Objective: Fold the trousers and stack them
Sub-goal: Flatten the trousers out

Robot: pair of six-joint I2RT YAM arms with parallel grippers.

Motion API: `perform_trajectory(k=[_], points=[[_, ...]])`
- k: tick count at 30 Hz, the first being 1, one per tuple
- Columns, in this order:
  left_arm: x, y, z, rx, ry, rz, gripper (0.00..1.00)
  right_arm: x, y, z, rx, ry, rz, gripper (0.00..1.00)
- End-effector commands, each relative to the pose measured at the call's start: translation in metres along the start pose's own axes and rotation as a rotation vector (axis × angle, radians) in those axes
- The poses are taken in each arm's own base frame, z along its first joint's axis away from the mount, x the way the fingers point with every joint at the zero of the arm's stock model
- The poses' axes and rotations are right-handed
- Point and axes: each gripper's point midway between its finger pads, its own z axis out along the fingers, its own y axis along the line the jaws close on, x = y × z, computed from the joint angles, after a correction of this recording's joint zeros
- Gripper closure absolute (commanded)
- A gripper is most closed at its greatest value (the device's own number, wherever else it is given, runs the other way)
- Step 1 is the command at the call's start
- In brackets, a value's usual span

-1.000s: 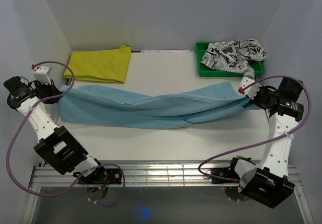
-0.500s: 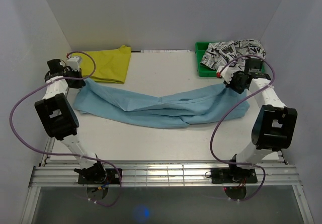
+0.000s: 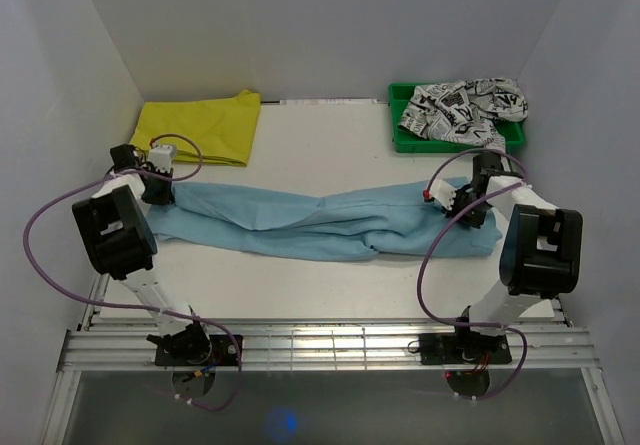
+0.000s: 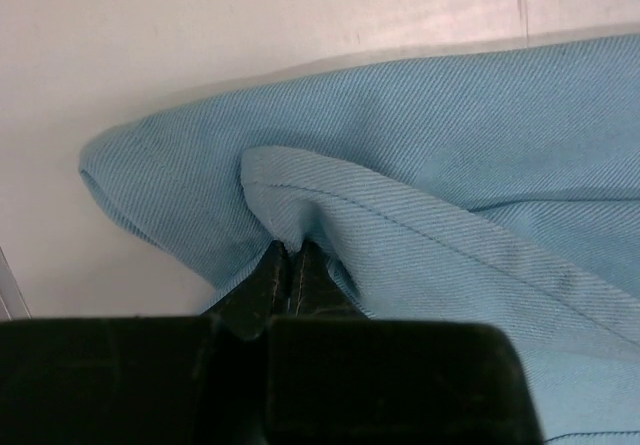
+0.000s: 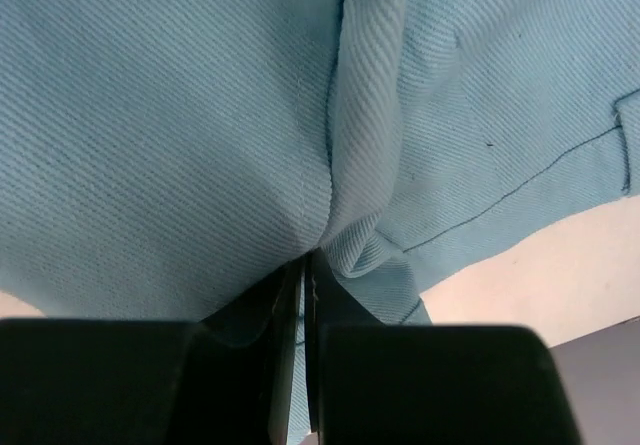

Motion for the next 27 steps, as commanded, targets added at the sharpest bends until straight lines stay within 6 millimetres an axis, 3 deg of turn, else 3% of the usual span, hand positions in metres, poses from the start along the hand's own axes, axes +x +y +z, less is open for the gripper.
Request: perform_trajectory(k=[1,4,7,10,12,14,18,27], points=[[0.089,-0.024,-0.025,0.064,0.233,-0.017,1.0,0.019,0.061,-0.011,-0.148,0.065,0.007,0.92],[0.106,-0.013,-0.054,0.055,0.223,-0.055,1.0,0.027,0.091,-0.021,-0.188,0.077,-0.006,0.92],[0.122,0.003,-0.087,0.037,0.201,-0.083,1.0,0.026,0.102,-0.04,-0.156,0.055,-0.016,0.92],[0.117,0.019,-0.123,0.015,0.137,-0.089,1.0,0.019,0.1,-0.063,-0.096,0.022,-0.015,0.92],[0.102,0.034,-0.146,-0.02,0.079,-0.079,1.0,0.011,0.083,-0.089,-0.002,-0.008,-0.019,0.92],[0.083,0.033,-0.169,-0.021,0.008,-0.077,1.0,0.003,0.07,-0.113,0.077,-0.041,-0.012,0.92],[0.036,0.047,-0.224,-0.085,-0.16,-0.094,1.0,-0.023,0.032,-0.183,0.289,-0.126,-0.016,0.92],[-0.023,0.066,-0.317,-0.219,-0.492,-0.122,1.0,-0.051,0.021,-0.284,0.59,-0.224,-0.038,0.92]])
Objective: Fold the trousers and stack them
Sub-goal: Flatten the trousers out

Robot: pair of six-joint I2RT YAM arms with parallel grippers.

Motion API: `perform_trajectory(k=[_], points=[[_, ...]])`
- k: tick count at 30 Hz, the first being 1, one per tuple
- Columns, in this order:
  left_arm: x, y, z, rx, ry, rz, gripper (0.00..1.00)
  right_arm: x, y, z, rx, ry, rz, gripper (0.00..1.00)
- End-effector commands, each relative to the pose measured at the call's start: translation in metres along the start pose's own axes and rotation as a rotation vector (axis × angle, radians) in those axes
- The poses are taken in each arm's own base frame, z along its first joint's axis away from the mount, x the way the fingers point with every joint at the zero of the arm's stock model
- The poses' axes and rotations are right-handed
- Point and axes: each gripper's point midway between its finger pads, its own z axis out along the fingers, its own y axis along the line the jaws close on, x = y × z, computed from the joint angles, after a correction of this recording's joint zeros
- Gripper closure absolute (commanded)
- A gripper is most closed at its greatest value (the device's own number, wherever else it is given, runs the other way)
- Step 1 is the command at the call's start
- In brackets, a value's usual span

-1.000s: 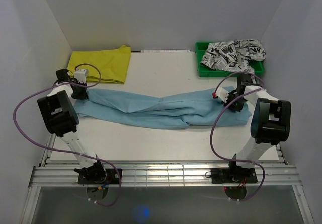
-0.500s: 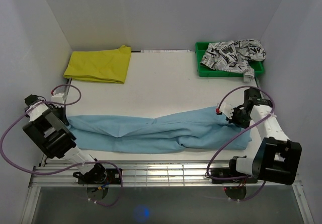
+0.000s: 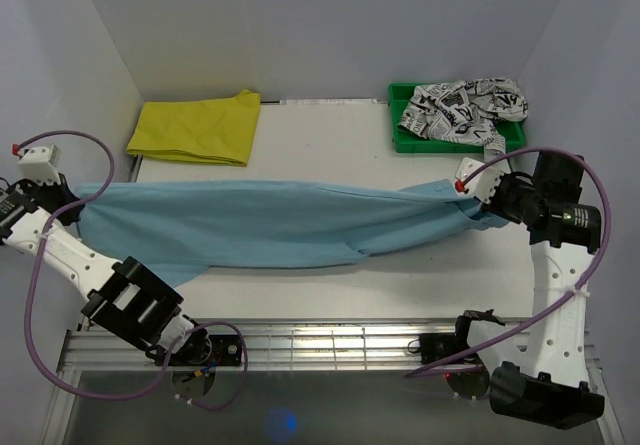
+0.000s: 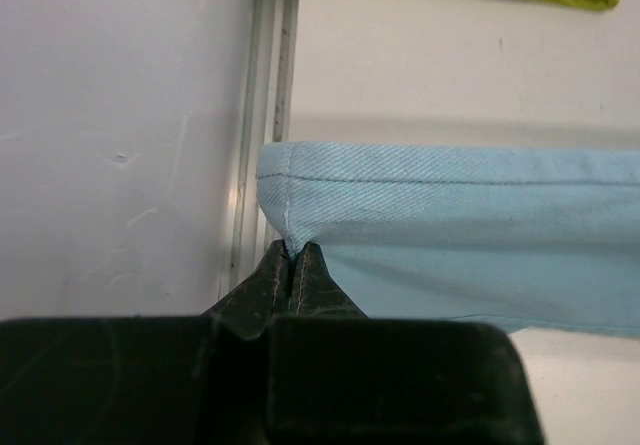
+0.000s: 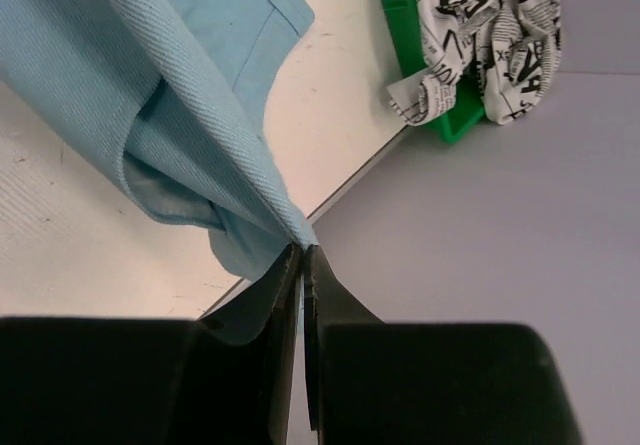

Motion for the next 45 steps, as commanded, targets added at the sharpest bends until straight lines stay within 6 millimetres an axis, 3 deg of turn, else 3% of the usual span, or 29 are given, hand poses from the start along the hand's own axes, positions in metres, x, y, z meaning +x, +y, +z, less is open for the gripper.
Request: perform_trajectory(k=[1,6,9,14,18,21,23,26,27,28,30,31,32,33,34,35,36,37,38,39,40,41,42,44,45], points=[[-0.057,0.016,-0.035,-0.055,-0.209,0.018,1.0,-0.015,-0.031,-0.035,0.157,-0.026,0.011,0.92],[-0.09,0.05,-0.077,-0.14,-0.344,-0.049,1.0,-0.036,-0.061,-0.082,0.39,-0.087,0.029,0.92],[-0.097,0.063,-0.09,-0.17,-0.386,-0.037,1.0,-0.043,-0.071,-0.106,0.501,-0.106,0.018,0.92],[-0.09,0.051,-0.089,-0.101,-0.394,-0.015,1.0,-0.052,-0.078,-0.131,0.616,-0.139,0.0,0.92],[-0.082,0.024,-0.081,-0.022,-0.412,0.046,1.0,-0.051,-0.081,-0.118,0.603,-0.153,0.007,0.92],[-0.078,0.006,-0.063,0.007,-0.385,0.088,1.0,-0.047,-0.089,-0.094,0.569,-0.158,0.034,0.92],[-0.072,0.002,-0.048,-0.006,-0.347,0.078,1.0,-0.042,-0.097,-0.067,0.519,-0.161,0.06,0.92],[-0.083,-0.016,-0.018,0.028,-0.327,0.072,1.0,-0.031,-0.116,-0.023,0.466,-0.141,0.111,0.92],[-0.091,-0.022,-0.004,0.025,-0.316,0.087,1.0,-0.028,-0.121,-0.013,0.455,-0.135,0.116,0.92],[-0.092,-0.021,0.009,0.026,-0.301,0.065,1.0,-0.024,-0.131,0.01,0.429,-0.135,0.125,0.92],[-0.103,-0.03,0.034,0.027,-0.278,0.035,1.0,-0.023,-0.142,0.031,0.408,-0.142,0.122,0.92],[-0.106,-0.029,0.044,0.022,-0.269,0.02,1.0,-0.013,-0.143,0.061,0.352,-0.124,0.143,0.92],[-0.1,-0.028,0.067,0.036,-0.231,-0.013,1.0,-0.012,-0.148,0.074,0.341,-0.122,0.147,0.92],[-0.113,-0.038,0.081,0.056,-0.23,-0.017,1.0,-0.012,-0.158,0.082,0.338,-0.116,0.141,0.92],[-0.111,-0.033,0.094,0.024,-0.201,-0.034,1.0,0.0,-0.155,0.114,0.279,-0.083,0.165,0.92],[-0.1,-0.031,0.122,0.04,-0.146,-0.064,1.0,0.005,-0.156,0.128,0.26,-0.07,0.17,0.92],[-0.109,-0.036,0.135,0.046,-0.142,-0.055,1.0,0.007,-0.164,0.136,0.261,-0.058,0.158,0.92],[-0.104,-0.03,0.149,0.012,-0.109,-0.079,1.0,0.02,-0.158,0.165,0.214,-0.023,0.173,0.92],[-0.086,-0.027,0.178,0.017,-0.046,-0.11,1.0,0.024,-0.159,0.176,0.204,-0.014,0.174,0.92],[-0.081,-0.03,0.191,0.019,-0.014,-0.118,1.0,0.027,-0.169,0.184,0.229,-0.002,0.169,0.92],[-0.082,-0.02,0.201,-0.021,-0.001,-0.13,1.0,0.035,-0.162,0.208,0.193,0.021,0.175,0.92],[-0.076,-0.018,0.213,-0.03,0.025,-0.14,1.0,0.038,-0.162,0.219,0.184,0.032,0.175,0.92],[-0.053,-0.018,0.236,-0.017,0.096,-0.165,1.0,0.039,-0.169,0.223,0.191,0.052,0.17,0.92],[-0.053,-0.01,0.251,-0.042,0.118,-0.171,1.0,0.047,-0.154,0.253,0.134,0.088,0.17,0.92],[-0.035,-0.011,0.267,-0.03,0.172,-0.195,0.94,0.053,-0.154,0.258,0.138,0.133,0.168,0.91]])
